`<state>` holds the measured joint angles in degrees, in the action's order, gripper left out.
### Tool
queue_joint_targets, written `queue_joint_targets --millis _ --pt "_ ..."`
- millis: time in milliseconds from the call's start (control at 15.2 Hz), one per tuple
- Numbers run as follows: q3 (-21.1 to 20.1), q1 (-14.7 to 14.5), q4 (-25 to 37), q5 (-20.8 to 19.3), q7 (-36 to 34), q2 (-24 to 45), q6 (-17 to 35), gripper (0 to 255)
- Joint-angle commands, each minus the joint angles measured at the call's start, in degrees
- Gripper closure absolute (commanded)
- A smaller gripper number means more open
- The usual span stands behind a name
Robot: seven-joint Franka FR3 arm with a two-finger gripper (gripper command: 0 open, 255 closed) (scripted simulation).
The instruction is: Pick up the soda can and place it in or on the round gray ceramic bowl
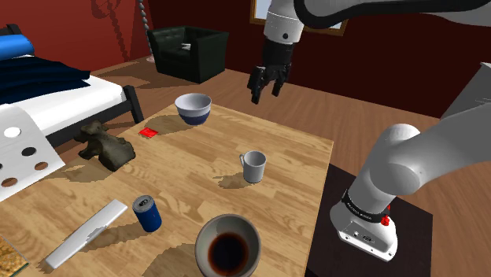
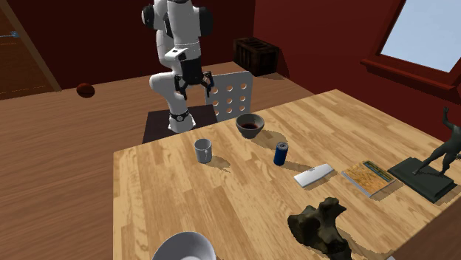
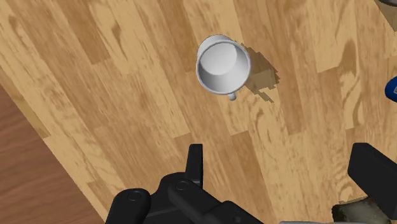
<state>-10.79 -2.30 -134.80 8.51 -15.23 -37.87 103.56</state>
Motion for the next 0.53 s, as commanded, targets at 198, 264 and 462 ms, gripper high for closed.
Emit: queue_joint_targets --millis 198,264,462 --pt "-5.9 -0.8 1.6 1.3 -6.4 6.7 4.9 0" --pt "-7.1 -0.9 2.1 1.4 -7.8 8.2 5.9 0" --pt "-10.7 -1.1 3.9 1.2 -12.0 13.1 8.7 0"
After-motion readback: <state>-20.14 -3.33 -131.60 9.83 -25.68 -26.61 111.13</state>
